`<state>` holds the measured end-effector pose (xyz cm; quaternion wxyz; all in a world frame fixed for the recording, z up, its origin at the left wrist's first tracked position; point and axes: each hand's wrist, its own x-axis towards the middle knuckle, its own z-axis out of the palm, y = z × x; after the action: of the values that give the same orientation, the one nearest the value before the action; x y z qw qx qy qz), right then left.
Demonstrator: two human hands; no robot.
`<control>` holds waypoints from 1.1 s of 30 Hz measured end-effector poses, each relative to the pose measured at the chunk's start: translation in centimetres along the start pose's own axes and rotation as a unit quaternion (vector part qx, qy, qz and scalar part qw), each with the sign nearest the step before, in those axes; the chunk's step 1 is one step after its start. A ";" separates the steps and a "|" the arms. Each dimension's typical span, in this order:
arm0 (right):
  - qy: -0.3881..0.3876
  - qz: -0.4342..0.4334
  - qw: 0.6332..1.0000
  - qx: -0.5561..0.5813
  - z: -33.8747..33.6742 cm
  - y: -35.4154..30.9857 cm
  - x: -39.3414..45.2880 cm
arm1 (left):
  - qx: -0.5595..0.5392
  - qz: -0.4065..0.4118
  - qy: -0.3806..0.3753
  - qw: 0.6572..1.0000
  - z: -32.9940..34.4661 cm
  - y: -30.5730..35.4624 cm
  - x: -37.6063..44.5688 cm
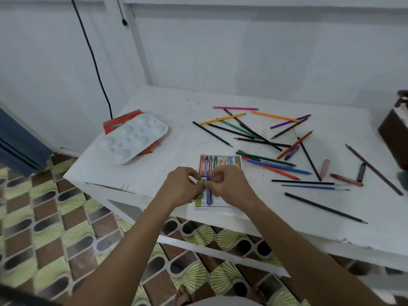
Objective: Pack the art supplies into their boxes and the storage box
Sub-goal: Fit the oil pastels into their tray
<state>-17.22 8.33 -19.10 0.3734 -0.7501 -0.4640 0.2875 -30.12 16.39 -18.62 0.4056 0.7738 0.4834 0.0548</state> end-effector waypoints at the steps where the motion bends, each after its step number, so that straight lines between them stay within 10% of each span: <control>1: 0.006 0.002 1.000 -0.001 0.1 0.0 -0.1 | 0.001 0.003 -0.001 1.000 0.0 0.0 -0.1; 33: -0.069 -0.026 0.983 -0.166 0.6 1.2 -1.6 | 0.092 0.098 -0.024 0.991 0.1 -0.8 0.0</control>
<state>-17.72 6.70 -20.31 0.2180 -0.7677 -0.5492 0.2481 -30.65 16.48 -19.24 0.3364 0.8528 0.3982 0.0310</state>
